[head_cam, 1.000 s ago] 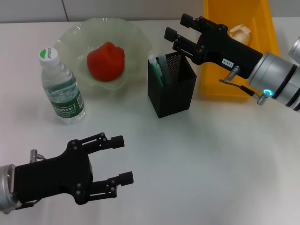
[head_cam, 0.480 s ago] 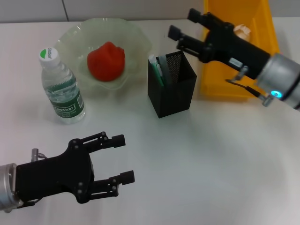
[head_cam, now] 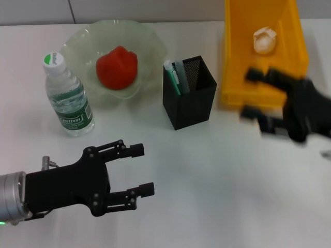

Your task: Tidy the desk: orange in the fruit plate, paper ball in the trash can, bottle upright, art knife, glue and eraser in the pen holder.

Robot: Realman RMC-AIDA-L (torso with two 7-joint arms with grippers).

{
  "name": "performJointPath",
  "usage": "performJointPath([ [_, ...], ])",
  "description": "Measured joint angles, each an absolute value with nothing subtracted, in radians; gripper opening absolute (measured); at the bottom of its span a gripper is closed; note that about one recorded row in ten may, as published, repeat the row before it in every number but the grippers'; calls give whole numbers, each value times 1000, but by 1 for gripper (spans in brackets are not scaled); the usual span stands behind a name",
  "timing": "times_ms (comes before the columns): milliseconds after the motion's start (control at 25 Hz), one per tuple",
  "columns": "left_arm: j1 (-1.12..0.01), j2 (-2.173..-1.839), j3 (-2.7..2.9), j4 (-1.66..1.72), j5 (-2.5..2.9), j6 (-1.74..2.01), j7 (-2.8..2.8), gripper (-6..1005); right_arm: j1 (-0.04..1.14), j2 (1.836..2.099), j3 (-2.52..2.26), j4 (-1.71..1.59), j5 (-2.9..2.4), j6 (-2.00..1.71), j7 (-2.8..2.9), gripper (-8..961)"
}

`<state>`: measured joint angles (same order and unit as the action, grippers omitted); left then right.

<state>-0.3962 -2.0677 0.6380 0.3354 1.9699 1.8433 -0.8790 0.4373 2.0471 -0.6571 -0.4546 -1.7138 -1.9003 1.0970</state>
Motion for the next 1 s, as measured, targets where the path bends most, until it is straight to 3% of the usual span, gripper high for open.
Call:
performJointPath([
  [240,-407,-2066,639,336,1973,1831,-885,783,410,2032,-660,-497,-1919,-1925,1067,814],
  [480,-411,-2063,683,340,1977,1793,-886,783,422,2049,-665,-494,-2035,-1849,1009,815],
  [1000,-422,-2057,704,348,1979,1784,-890,783,449,2053,-678,-492,-2040,-1818,1007,811],
])
